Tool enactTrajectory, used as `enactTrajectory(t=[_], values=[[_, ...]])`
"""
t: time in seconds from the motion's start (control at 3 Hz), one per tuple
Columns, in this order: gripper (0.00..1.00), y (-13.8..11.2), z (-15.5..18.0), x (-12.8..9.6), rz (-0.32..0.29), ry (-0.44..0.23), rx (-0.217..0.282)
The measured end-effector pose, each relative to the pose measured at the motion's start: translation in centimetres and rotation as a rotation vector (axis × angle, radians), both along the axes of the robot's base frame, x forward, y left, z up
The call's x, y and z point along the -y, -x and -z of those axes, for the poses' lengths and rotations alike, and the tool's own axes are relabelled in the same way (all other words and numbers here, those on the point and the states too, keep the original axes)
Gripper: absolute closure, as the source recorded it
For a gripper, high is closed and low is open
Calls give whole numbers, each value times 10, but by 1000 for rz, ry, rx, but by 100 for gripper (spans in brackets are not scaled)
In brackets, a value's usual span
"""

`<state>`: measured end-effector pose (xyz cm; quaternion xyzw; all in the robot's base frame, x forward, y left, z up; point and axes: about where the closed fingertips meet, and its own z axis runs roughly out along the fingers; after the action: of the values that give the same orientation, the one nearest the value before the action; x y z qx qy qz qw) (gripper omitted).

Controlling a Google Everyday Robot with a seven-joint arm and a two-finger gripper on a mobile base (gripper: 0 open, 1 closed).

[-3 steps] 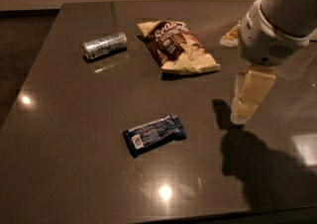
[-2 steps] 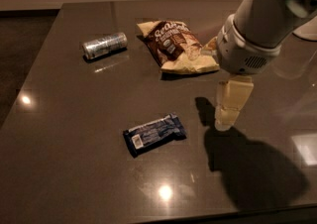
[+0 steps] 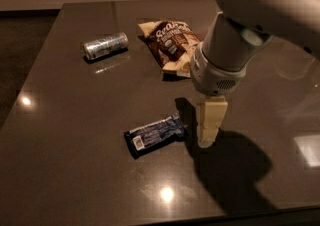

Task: Move rxbar blueberry near redbull can

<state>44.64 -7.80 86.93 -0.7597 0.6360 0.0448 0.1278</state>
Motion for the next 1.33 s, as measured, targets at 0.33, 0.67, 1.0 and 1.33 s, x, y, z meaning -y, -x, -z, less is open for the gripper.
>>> enactTrajectory(t=[0.33,0.67,1.0,1.33], values=[[0,6,17,-12,-40,9,-15],[0,14,27,-21,-70,17,-19],[0,20,35,-30,-97,30,-33],[0,24,40,-39,-118,50,-56]])
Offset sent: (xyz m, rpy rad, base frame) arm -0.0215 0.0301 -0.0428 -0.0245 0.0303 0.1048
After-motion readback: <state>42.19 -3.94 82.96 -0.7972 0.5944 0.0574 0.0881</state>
